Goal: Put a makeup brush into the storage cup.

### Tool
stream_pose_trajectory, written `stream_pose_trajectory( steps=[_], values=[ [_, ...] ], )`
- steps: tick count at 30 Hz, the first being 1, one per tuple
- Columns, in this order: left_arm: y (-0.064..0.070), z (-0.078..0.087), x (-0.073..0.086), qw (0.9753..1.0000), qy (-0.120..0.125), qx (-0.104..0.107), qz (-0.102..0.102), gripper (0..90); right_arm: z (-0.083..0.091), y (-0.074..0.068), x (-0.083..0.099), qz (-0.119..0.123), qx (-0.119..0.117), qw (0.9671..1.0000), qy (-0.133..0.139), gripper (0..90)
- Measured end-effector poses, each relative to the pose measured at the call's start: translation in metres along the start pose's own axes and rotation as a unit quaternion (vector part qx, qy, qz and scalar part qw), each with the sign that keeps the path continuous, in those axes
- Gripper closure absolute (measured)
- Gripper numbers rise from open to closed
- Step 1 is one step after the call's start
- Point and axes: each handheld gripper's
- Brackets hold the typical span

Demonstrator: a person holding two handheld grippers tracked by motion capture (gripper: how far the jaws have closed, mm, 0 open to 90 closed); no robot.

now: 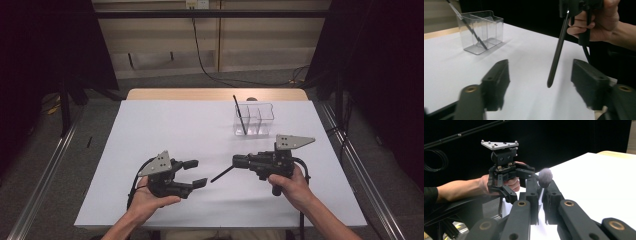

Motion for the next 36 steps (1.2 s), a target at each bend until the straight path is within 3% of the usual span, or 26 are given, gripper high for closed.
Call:
stream_pose_trajectory(
  steps=[9, 22, 29, 36],
  values=[
    [-0.002, 0.006, 0.000, 0.9998, 0.009, -0.013, 0.008, 13.5, 0.003, 0.000, -0.003, 0.001, 0.005, 1.0000, 0.000, 84.0],
    [-0.001, 0.011, 0.001, 0.9998, 0.000, -0.017, 0.014, 9.6, 0.008, 0.003, -0.004, -0.002, 0.015, 0.9999, -0.004, 84.0],
    [-0.004, 0.025, 0.005, 0.9990, 0.001, -0.042, 0.011, 6.1, 0.015, 0.006, -0.007, -0.006, 0.032, 0.9994, -0.008, 84.0],
    [-0.008, 0.036, 0.016, 0.9981, -0.009, -0.053, 0.031, 3.9, 0.020, 0.009, -0.012, -0.005, 0.044, 0.9990, -0.008, 84.0]
  ],
)
Point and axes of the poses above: each handheld gripper's, and its own axes: z roughly backward along the jaws, x roughly out of its underside, y roughly to its right, and after that the axes turned 11 degrees about -y, right-handed
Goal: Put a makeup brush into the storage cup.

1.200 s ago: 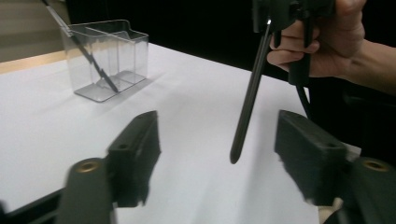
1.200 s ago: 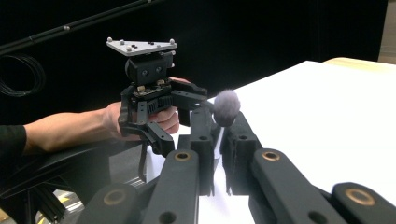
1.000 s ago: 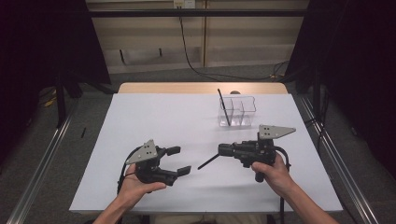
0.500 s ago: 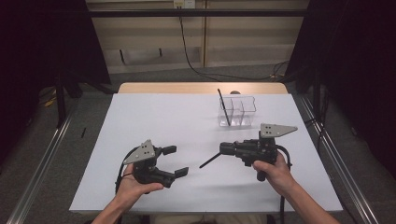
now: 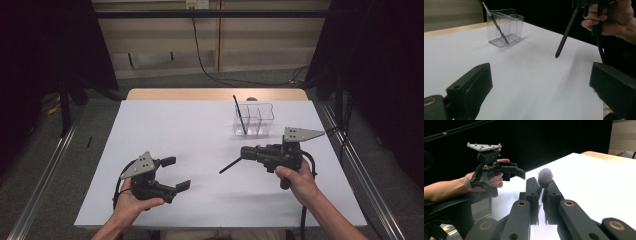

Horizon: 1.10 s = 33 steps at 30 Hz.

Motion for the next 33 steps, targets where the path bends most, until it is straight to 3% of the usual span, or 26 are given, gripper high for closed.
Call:
stream_pose_trajectory(
  steps=[15, 21, 33],
  values=[
    [-0.005, 0.013, 0.015, 0.9997, -0.007, -0.021, -0.004, 2.6, 0.016, 0.012, -0.008, -0.008, 0.032, 0.9994, -0.010, 84.0],
    [-0.007, 0.021, 0.018, 0.9994, 0.012, -0.028, -0.013, 1.8, 0.021, 0.017, -0.017, -0.006, 0.046, 0.9989, -0.007, 84.0],
    [-0.009, 0.024, 0.026, 0.9989, 0.000, -0.044, -0.017, 1.9, 0.029, 0.031, -0.033, -0.018, 0.086, 0.9960, -0.018, 84.0]
  ],
)
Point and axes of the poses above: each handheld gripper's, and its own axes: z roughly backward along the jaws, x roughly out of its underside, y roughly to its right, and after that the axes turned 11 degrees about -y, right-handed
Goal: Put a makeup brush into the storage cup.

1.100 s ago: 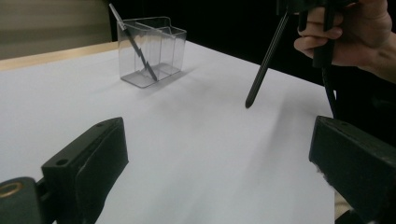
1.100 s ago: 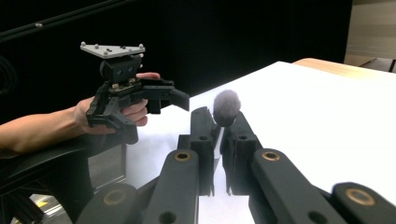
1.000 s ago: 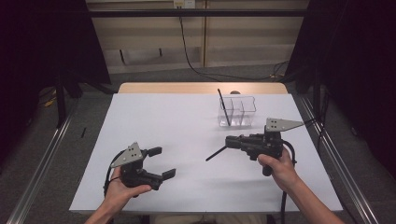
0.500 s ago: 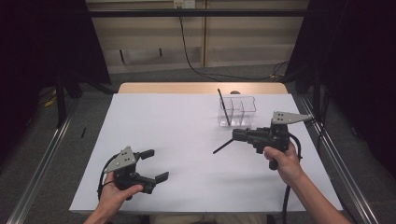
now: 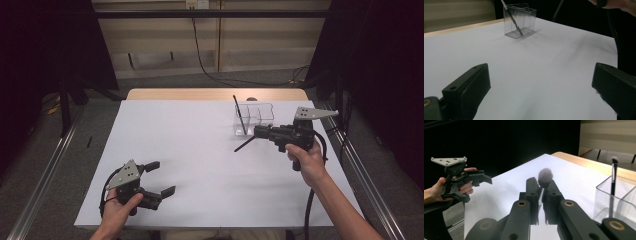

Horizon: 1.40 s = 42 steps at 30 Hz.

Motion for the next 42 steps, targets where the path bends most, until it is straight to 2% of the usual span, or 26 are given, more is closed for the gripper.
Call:
stream_pose_trajectory(
  steps=[12, 16, 28, 36, 42],
  values=[
    [0.003, 0.002, 0.000, 1.0000, -0.004, -0.001, -0.007, 2.5, 0.008, 0.006, -0.021, 0.005, 0.028, 0.9995, -0.014, 83.9],
    [0.004, 0.002, 0.000, 1.0000, -0.002, -0.001, -0.004, 2.7, 0.012, 0.011, -0.029, 0.002, 0.039, 0.9991, -0.016, 83.9],
    [0.003, 0.003, 0.000, 0.9999, -0.003, 0.001, -0.010, 3.1, 0.019, 0.017, -0.049, 0.010, 0.060, 0.9980, -0.016, 84.0],
    [0.003, 0.004, 0.000, 0.9999, -0.003, 0.002, -0.010, 3.2, 0.017, 0.026, -0.058, 0.007, 0.074, 0.9971, -0.016, 83.9],
    [0.003, 0.004, 0.000, 0.9999, -0.003, 0.003, -0.011, 3.3, 0.012, 0.031, -0.065, 0.002, 0.074, 0.9972, -0.012, 83.9]
  ],
)
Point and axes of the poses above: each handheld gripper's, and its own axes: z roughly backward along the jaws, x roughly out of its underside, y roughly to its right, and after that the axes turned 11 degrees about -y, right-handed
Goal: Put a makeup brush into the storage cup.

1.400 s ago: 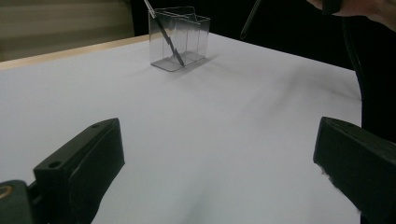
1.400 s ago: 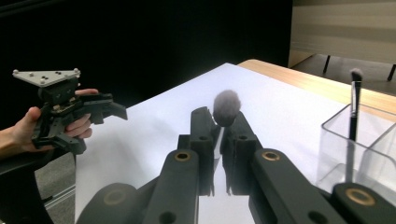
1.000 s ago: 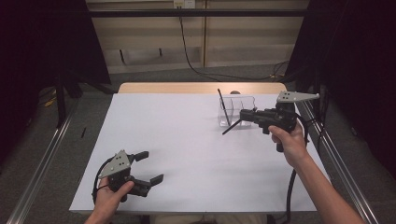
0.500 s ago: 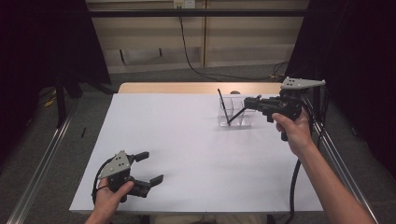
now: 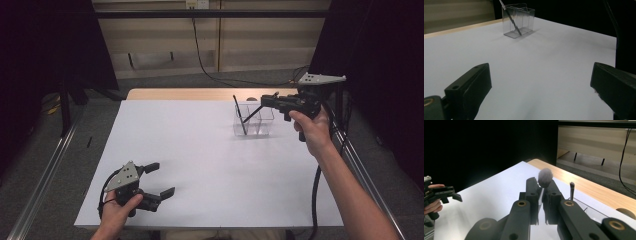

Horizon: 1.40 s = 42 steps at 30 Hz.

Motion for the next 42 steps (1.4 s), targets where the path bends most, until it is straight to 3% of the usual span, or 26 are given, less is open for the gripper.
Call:
stream_pose_trajectory(
  steps=[24, 42],
  values=[
    [0.000, 0.000, 0.000, 1.0000, 0.002, 0.002, -0.001, 3.3, -0.028, 0.013, -0.022, -0.001, 0.031, 0.9992, -0.024, 83.9],
    [0.001, 0.001, 0.000, 1.0000, 0.001, 0.001, -0.002, 3.3, -0.047, 0.023, -0.020, -0.005, 0.062, 0.9960, -0.064, 83.9]
  ],
)
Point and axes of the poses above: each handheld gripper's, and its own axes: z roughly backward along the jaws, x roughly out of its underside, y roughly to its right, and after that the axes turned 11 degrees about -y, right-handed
